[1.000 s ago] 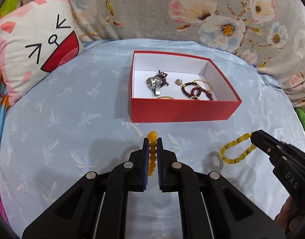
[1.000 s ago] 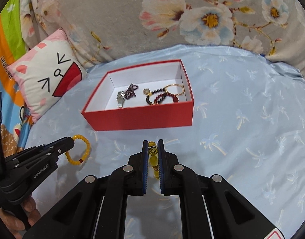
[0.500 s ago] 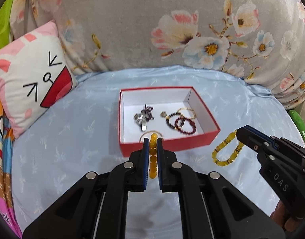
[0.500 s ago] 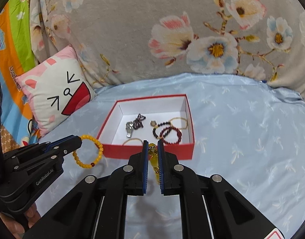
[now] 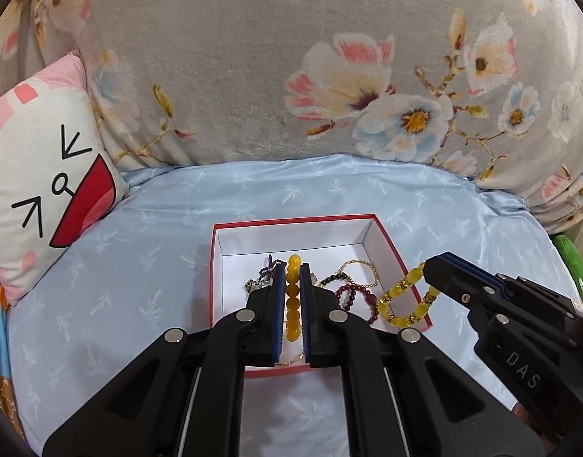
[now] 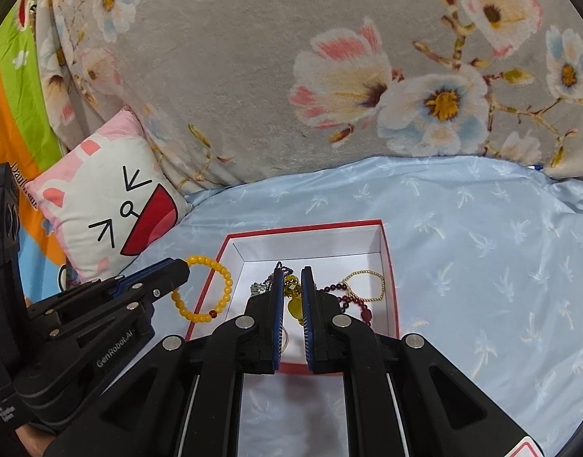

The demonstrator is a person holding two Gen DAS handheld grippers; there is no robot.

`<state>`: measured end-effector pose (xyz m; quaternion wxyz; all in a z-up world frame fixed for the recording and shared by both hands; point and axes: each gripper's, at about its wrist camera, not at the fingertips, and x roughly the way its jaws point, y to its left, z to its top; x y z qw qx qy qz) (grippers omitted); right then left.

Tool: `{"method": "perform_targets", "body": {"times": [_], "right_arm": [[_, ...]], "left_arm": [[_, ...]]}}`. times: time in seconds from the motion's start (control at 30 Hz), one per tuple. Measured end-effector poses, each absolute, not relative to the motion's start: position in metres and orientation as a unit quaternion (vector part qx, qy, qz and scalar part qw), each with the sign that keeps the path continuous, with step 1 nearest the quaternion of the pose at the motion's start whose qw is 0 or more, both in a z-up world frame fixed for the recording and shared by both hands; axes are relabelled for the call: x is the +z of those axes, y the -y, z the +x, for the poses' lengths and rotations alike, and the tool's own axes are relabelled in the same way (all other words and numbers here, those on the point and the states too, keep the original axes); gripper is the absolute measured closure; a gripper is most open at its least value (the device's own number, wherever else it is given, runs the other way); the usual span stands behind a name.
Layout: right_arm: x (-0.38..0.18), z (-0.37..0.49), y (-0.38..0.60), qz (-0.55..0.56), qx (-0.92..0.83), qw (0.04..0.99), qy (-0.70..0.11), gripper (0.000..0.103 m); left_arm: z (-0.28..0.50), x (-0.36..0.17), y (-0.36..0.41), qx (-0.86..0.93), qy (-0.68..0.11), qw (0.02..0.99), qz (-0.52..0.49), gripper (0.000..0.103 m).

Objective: Organize jewelry
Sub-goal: 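Carry both bracelets into the red box and open both tools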

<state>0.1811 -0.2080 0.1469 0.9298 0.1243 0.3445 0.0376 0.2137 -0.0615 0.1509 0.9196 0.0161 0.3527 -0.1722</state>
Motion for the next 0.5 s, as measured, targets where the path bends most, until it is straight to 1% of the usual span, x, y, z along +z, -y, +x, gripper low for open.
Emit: {"method": "perform_targets", "body": {"times": [0.5], "right_arm": [[0.081,0.24,0.198,0.12,0.035,0.905,-0.406,0.094]], "left_arm": [[0.266,0.092,0.072,-0.145,-0.399,0.905,0.03,0.096]]}}
